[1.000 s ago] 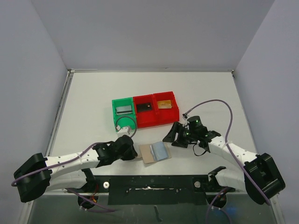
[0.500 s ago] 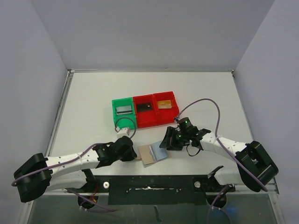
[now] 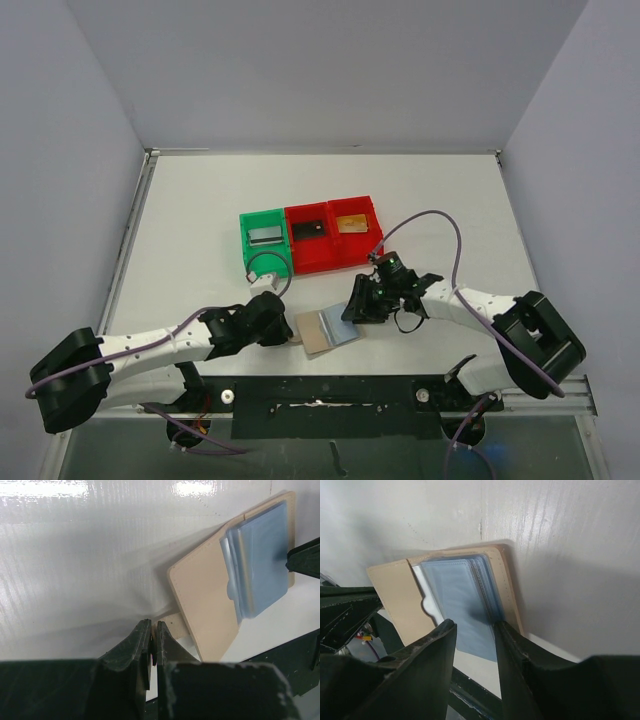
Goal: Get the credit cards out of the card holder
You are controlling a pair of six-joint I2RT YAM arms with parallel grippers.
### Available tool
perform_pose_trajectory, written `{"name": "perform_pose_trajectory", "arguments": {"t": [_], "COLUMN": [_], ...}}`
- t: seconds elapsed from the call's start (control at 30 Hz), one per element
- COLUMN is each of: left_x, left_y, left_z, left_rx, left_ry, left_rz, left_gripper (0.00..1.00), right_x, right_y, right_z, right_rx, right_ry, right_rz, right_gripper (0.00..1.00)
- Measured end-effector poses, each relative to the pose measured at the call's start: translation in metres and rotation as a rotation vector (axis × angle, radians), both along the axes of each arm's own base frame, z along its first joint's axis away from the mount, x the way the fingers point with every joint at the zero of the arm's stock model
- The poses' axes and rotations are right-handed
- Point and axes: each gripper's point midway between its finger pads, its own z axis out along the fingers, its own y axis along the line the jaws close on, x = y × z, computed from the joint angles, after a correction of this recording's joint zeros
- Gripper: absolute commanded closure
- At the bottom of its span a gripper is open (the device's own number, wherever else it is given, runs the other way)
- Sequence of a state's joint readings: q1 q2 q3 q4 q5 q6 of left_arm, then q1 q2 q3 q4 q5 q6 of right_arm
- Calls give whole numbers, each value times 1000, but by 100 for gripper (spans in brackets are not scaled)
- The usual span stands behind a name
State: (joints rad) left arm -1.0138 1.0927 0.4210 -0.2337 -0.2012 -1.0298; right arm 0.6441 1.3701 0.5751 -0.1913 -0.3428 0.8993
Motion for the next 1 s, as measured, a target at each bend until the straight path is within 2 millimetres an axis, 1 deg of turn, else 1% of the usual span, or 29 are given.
{"name": "perform_pose_trajectory", "arguments": {"t": [0.17,0.47,0.7,0.8,0.93,1.0], "left_x": [-1,-3,-2,-1,-1,0], "left_y": [0,0,-2,-3,-3,-3], "left_z": [-2,-9,-7,-6,-6,-6], "left_rx": [7,37,32,31,31,33], "left_ry": [8,26,23,22,20,18], "left_rz": [-4,-25,-27,-27,-26,-25], "left_gripper": [100,100,100,100,100,100], "right_x": [-1,1,-1,-1,-1,-2], "right_y": [4,11,17,17,17,17], "right_z": [0,7,12,13,14,15], "right_rx": [1,22,38,39,30,32], "right_ry": [0,-19,-25,-27,-25,-28], "right_rz": [21,50,77,80,88,96], "right_gripper": [74,82,85,88,88,86]}}
